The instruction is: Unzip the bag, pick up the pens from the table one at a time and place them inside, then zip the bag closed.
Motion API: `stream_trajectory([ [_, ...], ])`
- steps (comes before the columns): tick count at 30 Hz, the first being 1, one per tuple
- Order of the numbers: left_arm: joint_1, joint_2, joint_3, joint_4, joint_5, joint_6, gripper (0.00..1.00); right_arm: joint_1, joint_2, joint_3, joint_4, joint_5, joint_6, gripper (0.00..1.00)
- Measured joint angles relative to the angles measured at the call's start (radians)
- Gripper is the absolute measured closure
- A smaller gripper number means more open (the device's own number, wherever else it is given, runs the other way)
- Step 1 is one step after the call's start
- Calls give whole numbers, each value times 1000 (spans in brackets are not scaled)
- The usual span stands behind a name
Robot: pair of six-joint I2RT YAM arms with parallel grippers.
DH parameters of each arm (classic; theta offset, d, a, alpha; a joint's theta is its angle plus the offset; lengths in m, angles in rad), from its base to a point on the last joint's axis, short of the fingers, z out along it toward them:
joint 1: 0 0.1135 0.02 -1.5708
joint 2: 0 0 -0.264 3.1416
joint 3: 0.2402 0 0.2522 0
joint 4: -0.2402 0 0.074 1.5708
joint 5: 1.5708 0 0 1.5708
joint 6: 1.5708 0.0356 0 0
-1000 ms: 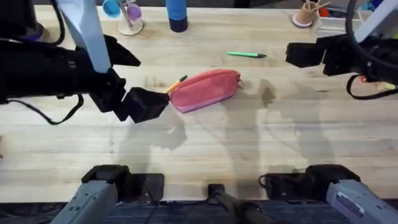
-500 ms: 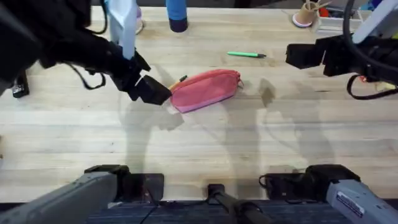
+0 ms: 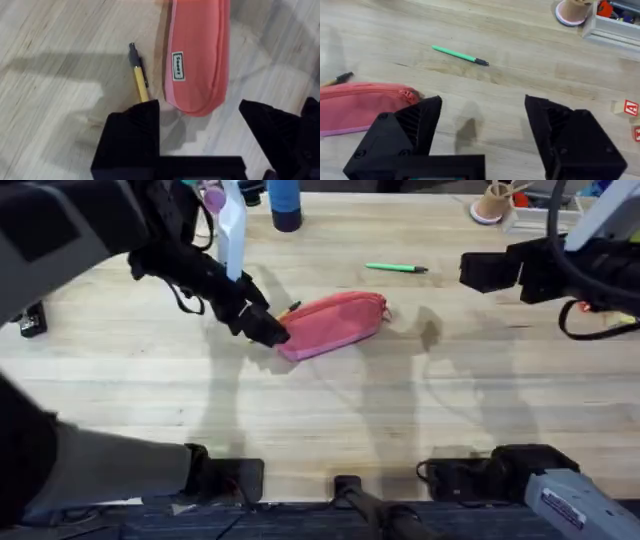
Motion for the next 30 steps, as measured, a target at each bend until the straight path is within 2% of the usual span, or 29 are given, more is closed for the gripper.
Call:
stream_trajectory([
  [7, -3, 78, 0, 61, 52, 9, 5, 0, 0, 0, 0, 0, -10, 5],
  [18, -67, 100, 0, 79, 63, 12, 6, 0, 0, 0, 0, 0, -14, 5],
  [23, -75, 100, 0, 79, 60, 12, 3, 0, 0, 0, 0, 0, -14, 5],
  [26, -75, 100, 0, 75, 51, 12, 54, 0, 0, 0, 0, 0, -14, 5],
  [30, -75, 100, 0, 64, 34, 15, 243, 0, 0, 0, 0, 0, -14, 5],
])
